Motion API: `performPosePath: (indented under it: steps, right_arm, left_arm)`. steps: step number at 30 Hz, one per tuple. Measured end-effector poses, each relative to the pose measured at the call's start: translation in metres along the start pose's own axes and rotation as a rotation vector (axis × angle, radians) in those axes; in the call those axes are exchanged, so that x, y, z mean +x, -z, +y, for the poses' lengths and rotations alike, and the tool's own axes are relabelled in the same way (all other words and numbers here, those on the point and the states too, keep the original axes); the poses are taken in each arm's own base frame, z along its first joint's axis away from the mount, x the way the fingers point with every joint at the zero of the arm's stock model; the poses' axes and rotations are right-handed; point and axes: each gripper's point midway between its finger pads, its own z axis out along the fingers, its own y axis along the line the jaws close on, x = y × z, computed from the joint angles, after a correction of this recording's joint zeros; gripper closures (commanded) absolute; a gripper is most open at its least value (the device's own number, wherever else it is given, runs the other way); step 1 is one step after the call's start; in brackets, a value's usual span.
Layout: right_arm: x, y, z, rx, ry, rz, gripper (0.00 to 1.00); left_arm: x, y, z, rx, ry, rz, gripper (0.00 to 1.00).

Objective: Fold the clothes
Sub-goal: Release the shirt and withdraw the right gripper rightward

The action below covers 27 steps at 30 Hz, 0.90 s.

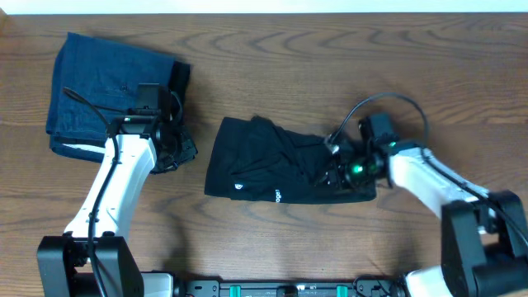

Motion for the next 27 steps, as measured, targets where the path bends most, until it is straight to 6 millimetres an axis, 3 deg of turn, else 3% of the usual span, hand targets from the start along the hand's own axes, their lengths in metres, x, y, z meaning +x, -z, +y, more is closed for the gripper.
performPosePath:
  steps: [3, 6, 10, 16, 27]
  right_arm:
    - [-0.025, 0.038, 0.002, 0.038, 0.000, -0.098, 0.93]
    - [-0.045, 0.075, -0.010, 0.113, -0.013, -0.218, 0.93]
    - [-0.050, 0.101, -0.040, 0.215, -0.080, -0.282, 0.93]
    - [-0.050, 0.104, -0.070, 0.324, -0.113, -0.294, 0.93]
    - [-0.058, 0.089, -0.119, 0.458, -0.146, -0.323, 0.85]
  left_arm:
    - [0.000, 0.000, 0.000, 0.000, 0.000, 0.000, 0.69]
    - [0.000, 0.000, 0.000, 0.000, 0.000, 0.000, 0.72]
    - [0.000, 0.000, 0.000, 0.000, 0.000, 0.000, 0.72]
    - [0.000, 0.000, 0.000, 0.000, 0.000, 0.000, 0.71]
    - [0.000, 0.000, 0.000, 0.000, 0.000, 0.000, 0.72]
